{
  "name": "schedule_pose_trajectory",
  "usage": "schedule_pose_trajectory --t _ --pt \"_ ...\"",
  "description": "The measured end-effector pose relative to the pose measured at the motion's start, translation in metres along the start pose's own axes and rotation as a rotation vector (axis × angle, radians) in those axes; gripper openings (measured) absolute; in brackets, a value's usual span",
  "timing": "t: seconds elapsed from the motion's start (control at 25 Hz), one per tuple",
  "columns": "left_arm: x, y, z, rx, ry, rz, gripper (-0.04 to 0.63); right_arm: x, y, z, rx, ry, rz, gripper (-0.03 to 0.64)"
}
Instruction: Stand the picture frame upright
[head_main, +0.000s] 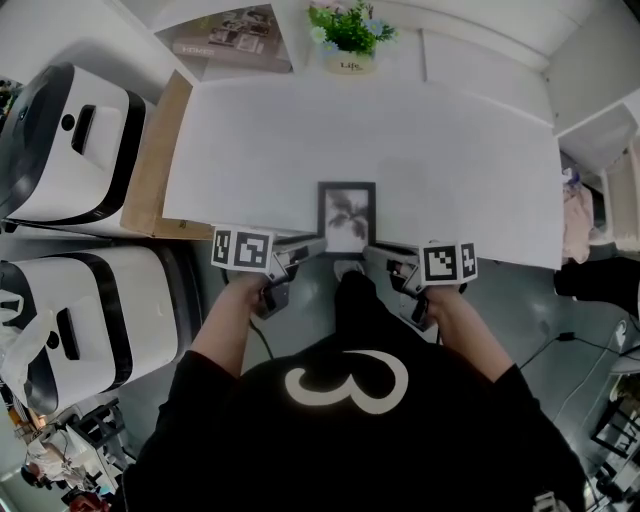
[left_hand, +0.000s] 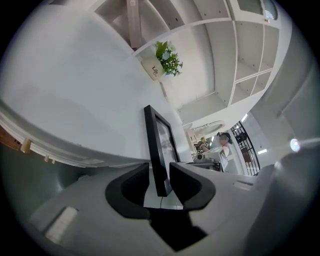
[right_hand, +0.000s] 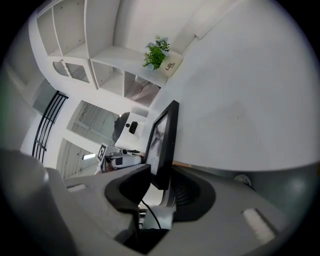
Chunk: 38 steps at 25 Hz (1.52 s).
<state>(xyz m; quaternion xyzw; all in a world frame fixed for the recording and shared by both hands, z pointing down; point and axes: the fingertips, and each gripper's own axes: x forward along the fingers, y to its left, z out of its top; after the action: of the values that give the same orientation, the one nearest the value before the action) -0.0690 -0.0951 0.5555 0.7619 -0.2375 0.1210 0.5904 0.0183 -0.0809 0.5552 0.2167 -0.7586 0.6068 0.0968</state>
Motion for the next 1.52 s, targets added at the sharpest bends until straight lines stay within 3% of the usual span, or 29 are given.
schedule_pose_trajectory --t 0.44,0.68,0.84,0.96,1.2,1.52 --pt "0.001 -0.001 -0.001 0.067 0.056 0.011 0.108 0.001 -0.001 -0.002 -0.011 0.021 -0.016 0.098" --pt "-0.005 -0.008 -0.005 0.141 0.052 0.022 0.109 -0.004 0.01 -0.005 -0.114 0.036 -0.041 0.098" --pt "-0.013 -0.02 0.005 0.243 0.015 0.021 0.107 -0.008 0.022 0.003 -0.234 0.031 -0.052 0.098" --pt "-0.017 -0.031 0.021 0.36 -0.026 0.045 0.104 -0.011 0.028 0.015 -0.345 0.035 -0.081 0.098" --pt "-0.022 -0.053 0.057 0.581 -0.066 0.138 0.101 -0.017 0.046 0.056 -0.627 0.032 -0.175 0.098" --pt "-0.019 -0.071 0.125 0.835 -0.142 0.257 0.097 -0.017 0.056 0.126 -0.882 -0.023 -0.273 0.098"
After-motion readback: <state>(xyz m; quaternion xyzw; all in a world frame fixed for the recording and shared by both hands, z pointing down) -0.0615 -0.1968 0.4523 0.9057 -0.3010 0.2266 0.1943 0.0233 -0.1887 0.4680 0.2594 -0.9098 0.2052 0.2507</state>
